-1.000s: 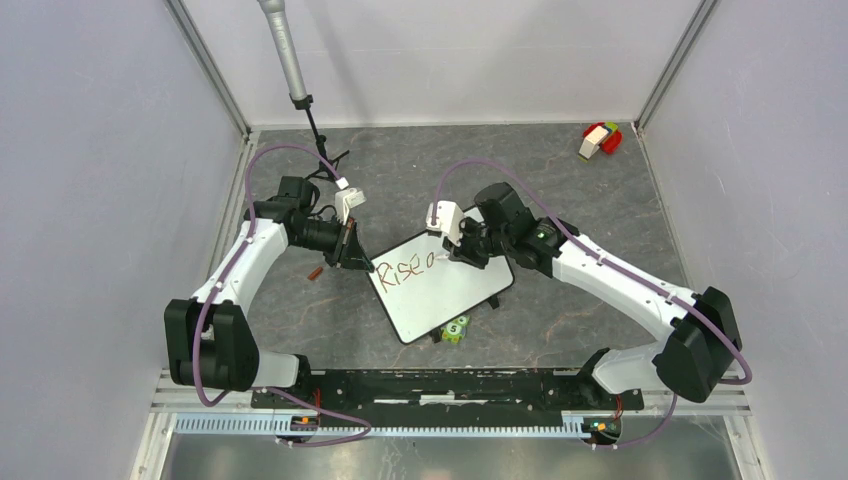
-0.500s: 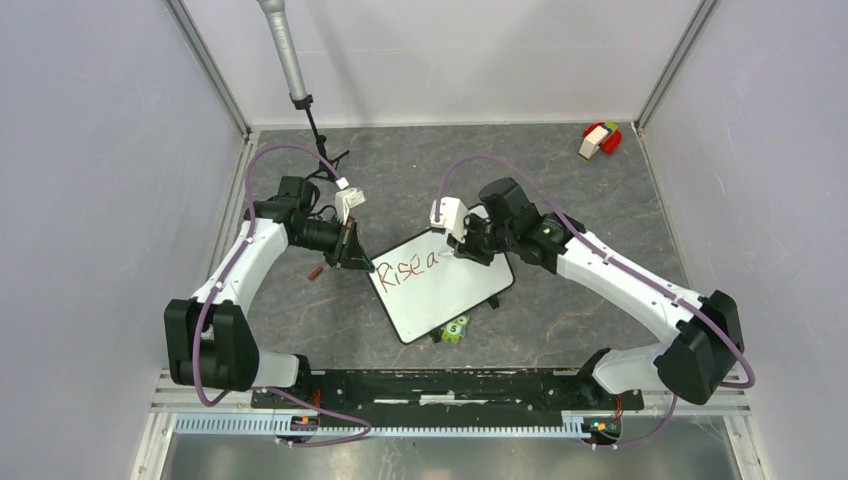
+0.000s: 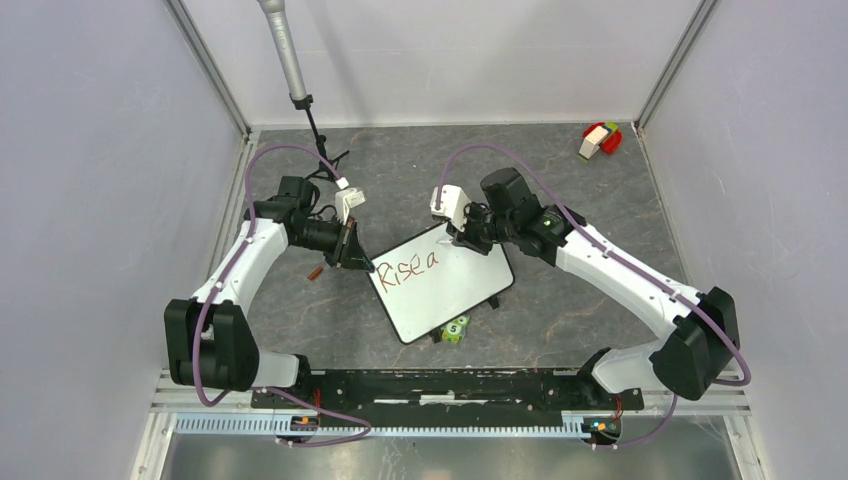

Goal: Write a sentence on the whiteboard

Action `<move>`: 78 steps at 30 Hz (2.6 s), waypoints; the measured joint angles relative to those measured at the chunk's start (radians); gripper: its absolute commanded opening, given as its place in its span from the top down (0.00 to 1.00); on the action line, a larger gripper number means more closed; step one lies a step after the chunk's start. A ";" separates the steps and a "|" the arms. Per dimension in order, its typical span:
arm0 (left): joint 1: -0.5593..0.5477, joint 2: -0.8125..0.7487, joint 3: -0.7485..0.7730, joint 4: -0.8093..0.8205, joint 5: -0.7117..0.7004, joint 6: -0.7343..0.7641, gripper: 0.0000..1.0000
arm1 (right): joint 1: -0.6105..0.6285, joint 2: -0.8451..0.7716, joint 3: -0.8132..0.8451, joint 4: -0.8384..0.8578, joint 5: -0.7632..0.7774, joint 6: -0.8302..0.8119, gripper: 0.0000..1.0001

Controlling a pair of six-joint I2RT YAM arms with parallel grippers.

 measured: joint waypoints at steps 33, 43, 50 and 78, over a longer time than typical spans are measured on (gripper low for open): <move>0.000 0.000 0.000 0.000 -0.004 0.000 0.97 | 0.001 -0.035 -0.123 0.046 -0.041 0.011 1.00; 0.000 0.000 0.000 0.000 -0.003 0.000 0.97 | 0.001 -0.037 -0.126 0.046 -0.041 0.016 1.00; 0.000 0.000 0.000 0.000 -0.003 0.000 0.98 | 0.001 -0.031 -0.102 0.039 -0.035 0.016 1.00; -0.001 0.007 0.003 0.000 -0.003 0.000 0.97 | -0.018 -0.030 -0.091 0.031 -0.014 0.004 1.00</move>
